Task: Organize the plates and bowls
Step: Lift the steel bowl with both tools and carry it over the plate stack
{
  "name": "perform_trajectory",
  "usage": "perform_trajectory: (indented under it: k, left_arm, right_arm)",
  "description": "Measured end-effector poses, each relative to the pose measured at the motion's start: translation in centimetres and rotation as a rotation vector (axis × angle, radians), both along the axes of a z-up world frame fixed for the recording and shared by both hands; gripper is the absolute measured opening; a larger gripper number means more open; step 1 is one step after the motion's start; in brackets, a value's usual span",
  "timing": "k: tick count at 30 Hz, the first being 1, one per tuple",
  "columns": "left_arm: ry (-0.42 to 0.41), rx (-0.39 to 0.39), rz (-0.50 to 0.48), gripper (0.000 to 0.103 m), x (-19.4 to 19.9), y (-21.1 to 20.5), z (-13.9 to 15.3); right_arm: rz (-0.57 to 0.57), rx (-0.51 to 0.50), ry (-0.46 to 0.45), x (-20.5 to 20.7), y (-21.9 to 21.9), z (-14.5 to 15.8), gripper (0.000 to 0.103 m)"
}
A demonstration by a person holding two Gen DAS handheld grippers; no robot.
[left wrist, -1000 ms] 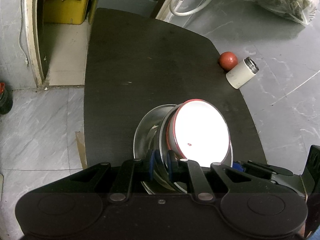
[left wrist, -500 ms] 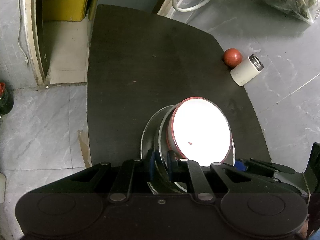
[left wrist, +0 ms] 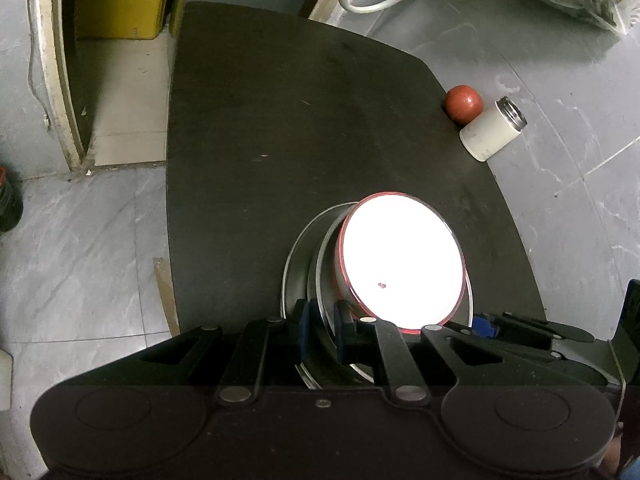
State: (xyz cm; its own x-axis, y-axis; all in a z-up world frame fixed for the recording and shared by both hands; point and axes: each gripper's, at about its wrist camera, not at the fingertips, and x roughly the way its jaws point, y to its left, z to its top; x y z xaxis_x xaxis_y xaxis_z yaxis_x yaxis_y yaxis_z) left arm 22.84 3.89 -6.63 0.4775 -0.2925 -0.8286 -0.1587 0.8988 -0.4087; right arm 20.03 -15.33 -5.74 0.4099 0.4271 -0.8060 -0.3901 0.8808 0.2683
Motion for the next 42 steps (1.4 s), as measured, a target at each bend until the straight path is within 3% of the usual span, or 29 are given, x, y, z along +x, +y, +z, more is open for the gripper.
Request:
perform_trajectory:
  k: [42]
  left_arm:
    - [0.021, 0.042, -0.006, 0.012, 0.43, -0.86, 0.08]
  right_arm:
    - [-0.001, -0.019, -0.037, -0.53, 0.12, -0.12, 0.03]
